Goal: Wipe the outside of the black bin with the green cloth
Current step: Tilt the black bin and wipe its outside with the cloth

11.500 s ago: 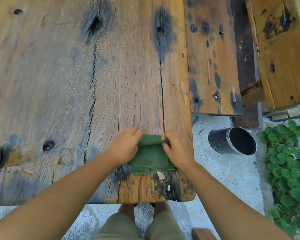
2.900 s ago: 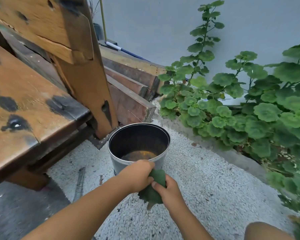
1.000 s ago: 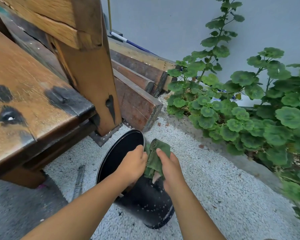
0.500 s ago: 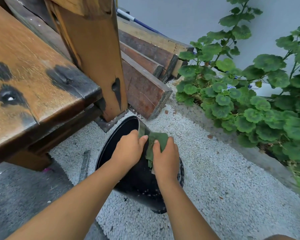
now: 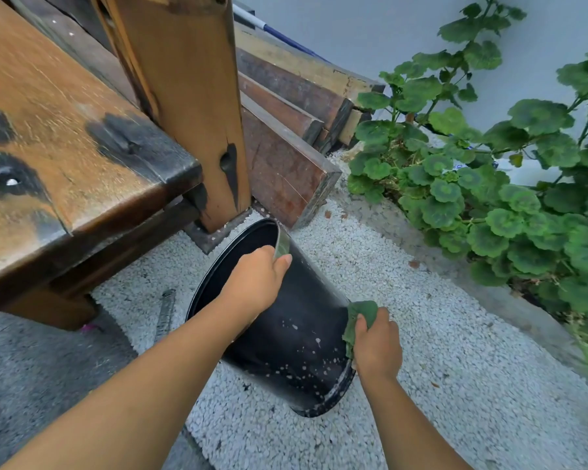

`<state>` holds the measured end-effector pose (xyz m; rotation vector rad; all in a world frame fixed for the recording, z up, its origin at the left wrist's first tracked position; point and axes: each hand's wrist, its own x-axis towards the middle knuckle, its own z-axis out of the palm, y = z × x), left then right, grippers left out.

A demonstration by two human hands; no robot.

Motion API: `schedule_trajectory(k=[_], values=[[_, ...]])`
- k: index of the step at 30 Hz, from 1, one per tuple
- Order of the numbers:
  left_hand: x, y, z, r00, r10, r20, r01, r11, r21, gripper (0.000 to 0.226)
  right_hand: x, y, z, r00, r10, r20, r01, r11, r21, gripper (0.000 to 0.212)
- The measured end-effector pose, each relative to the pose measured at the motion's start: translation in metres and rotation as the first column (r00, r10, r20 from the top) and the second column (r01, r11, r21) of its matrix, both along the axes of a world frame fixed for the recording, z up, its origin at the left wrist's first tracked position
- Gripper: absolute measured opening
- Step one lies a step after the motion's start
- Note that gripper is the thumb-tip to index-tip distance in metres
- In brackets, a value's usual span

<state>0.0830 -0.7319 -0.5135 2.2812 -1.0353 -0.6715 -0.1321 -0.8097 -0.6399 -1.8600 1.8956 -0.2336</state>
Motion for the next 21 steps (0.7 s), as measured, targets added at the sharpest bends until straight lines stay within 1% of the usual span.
schedule_trajectory(k=[4,6,8,11,13,19,21], values=[[-0.003,-0.003,0.001,0.999,0.0,-0.054,-0.001,1.0,-0.028,0.047,-0.003,0.0,0.0,0.999,-0.01,0.036,0.01,1.0,0.019,0.035],[-0.003,-0.003,0.003,0.993,-0.001,-0.121,-0.007,0.998,-0.062,0.049,-0.005,-0.002,0.005,0.999,-0.004,0.045,0.002,0.999,0.038,0.035],[-0.002,-0.004,0.005,0.978,-0.002,-0.208,-0.015,0.997,-0.081,0.049,-0.007,-0.004,0.015,0.997,-0.007,0.079,0.005,1.0,0.021,0.035],[-0.003,-0.007,0.009,0.956,0.022,-0.292,-0.046,0.996,-0.076,0.05,-0.003,-0.001,0.038,0.975,-0.035,0.218,0.05,0.997,-0.064,0.031],[-0.006,-0.012,0.011,0.946,0.054,-0.32,-0.079,0.995,-0.064,0.052,0.008,0.005,0.056,0.947,-0.018,0.32,0.055,0.993,-0.104,0.025],[-0.009,-0.025,0.011,0.9,0.193,-0.39,-0.221,0.975,-0.028,0.048,0.059,0.035,0.109,0.828,0.113,0.549,-0.067,0.992,-0.104,0.012],[-0.007,-0.027,0.012,0.883,0.192,-0.428,-0.229,0.973,-0.036,0.055,0.075,0.044,0.115,0.797,0.122,0.591,-0.091,0.992,-0.082,0.013]])
